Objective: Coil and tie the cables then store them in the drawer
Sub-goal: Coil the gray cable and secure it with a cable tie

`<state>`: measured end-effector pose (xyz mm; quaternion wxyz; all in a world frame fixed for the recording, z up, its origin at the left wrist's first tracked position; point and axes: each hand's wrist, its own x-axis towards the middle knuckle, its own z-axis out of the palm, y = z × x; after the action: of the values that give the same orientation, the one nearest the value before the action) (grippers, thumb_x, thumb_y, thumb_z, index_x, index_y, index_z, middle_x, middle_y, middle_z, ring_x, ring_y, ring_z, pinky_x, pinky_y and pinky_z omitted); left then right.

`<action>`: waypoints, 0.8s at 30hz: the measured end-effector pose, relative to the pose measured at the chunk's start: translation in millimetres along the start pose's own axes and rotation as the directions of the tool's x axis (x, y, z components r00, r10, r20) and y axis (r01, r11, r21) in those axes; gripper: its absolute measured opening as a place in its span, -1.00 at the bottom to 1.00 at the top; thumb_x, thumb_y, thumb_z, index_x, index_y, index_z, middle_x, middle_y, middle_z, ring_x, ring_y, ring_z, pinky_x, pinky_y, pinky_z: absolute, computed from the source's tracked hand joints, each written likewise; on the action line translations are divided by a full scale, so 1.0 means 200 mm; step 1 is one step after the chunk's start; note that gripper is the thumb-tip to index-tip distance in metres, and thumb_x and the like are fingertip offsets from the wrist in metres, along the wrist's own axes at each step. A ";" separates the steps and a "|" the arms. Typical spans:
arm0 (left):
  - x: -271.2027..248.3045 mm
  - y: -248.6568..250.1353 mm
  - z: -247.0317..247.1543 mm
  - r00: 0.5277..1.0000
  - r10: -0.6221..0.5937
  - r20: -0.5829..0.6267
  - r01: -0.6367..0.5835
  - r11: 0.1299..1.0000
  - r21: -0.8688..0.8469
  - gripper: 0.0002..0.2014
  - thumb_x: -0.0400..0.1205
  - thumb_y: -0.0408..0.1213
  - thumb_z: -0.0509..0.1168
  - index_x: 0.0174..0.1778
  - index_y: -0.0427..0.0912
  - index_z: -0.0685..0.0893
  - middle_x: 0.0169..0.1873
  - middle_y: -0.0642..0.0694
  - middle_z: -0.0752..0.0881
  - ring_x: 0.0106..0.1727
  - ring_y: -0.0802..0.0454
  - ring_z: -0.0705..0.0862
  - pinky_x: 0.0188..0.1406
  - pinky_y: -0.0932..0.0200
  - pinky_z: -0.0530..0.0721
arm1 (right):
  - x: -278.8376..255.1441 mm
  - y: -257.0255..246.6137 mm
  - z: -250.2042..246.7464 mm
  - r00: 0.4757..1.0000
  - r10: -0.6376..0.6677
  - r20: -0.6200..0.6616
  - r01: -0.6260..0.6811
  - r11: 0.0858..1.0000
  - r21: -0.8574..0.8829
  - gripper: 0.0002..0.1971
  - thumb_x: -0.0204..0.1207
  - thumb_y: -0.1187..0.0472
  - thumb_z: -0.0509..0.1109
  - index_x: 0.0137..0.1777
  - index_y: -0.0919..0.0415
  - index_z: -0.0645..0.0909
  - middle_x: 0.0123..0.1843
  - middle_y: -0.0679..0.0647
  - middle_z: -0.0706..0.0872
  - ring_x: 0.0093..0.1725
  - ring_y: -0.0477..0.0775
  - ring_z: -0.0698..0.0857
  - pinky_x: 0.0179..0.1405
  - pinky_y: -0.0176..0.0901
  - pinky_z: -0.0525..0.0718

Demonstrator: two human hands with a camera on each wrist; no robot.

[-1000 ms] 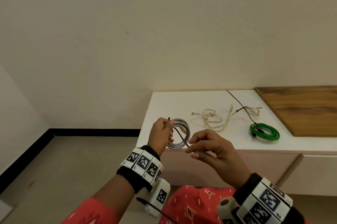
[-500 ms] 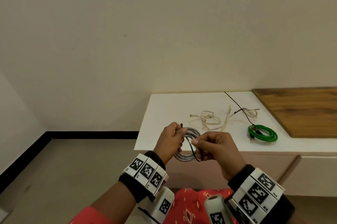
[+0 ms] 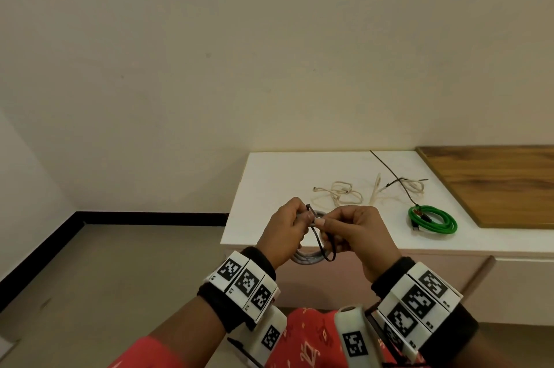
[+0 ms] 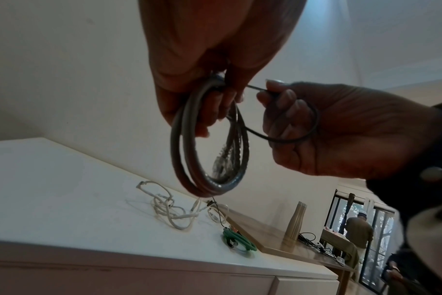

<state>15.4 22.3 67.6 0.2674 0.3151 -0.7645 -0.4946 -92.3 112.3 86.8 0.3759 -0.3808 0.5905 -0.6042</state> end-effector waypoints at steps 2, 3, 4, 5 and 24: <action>0.00 0.00 0.00 1.000 0.017 0.007 -0.018 1.000 0.024 -0.75 0.67 -0.35 0.12 -0.35 -0.09 0.37 -0.51 0.01 0.44 -0.48 0.10 0.37 -0.44 0.16 0.40 | 0.00 0.00 0.00 1.000 0.003 0.001 -0.003 1.000 0.000 -0.82 0.41 0.40 0.43 -0.42 0.35 0.63 -0.62 0.05 0.62 -0.66 -0.06 0.57 -0.63 -0.30 0.57; 0.00 0.00 0.00 0.999 0.029 0.012 -0.030 0.999 0.039 -0.75 0.66 -0.35 0.12 -0.35 -0.09 0.37 -0.51 0.02 0.43 -0.48 0.10 0.37 -0.43 0.17 0.40 | 0.00 0.00 0.00 1.000 0.003 0.000 -0.003 1.000 0.001 -0.82 0.41 0.39 0.43 -0.42 0.34 0.63 -0.63 0.04 0.62 -0.65 -0.06 0.57 -0.62 -0.29 0.59; 0.00 0.01 0.01 0.999 0.040 0.017 -0.041 0.998 0.053 -0.76 0.66 -0.35 0.12 -0.34 -0.10 0.36 -0.52 0.02 0.43 -0.48 0.11 0.36 -0.42 0.19 0.39 | 0.00 0.00 0.00 1.000 0.005 0.000 -0.005 1.000 0.002 -0.82 0.41 0.39 0.43 -0.41 0.35 0.64 -0.64 0.02 0.62 -0.65 -0.05 0.57 -0.61 -0.27 0.60; 0.00 0.01 0.01 0.999 0.046 0.021 -0.047 0.997 0.060 -0.77 0.67 -0.36 0.12 -0.33 -0.11 0.36 -0.52 0.03 0.43 -0.48 0.10 0.36 -0.42 0.21 0.38 | 0.00 0.00 0.00 1.000 0.006 0.000 -0.006 1.000 0.002 -0.83 0.41 0.39 0.43 -0.41 0.35 0.64 -0.64 0.02 0.62 -0.65 -0.05 0.57 -0.60 -0.27 0.61; -0.02 0.02 0.02 0.993 0.108 0.048 -0.117 0.961 0.252 -0.73 0.69 -0.28 0.10 -0.35 -0.02 0.31 -0.52 0.04 0.43 -0.50 0.13 0.34 -0.44 0.27 0.33 | 0.00 0.01 -0.01 0.999 0.007 -0.032 -0.006 0.998 0.055 -0.88 0.42 0.40 0.42 -0.32 0.43 0.65 -0.64 0.01 0.63 -0.64 -0.10 0.59 -0.62 -0.33 0.60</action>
<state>14.9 28.4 70.3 0.2396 0.2944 -0.8427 -0.3817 -94.6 113.9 84.2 0.3787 -0.3586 0.5809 -0.6249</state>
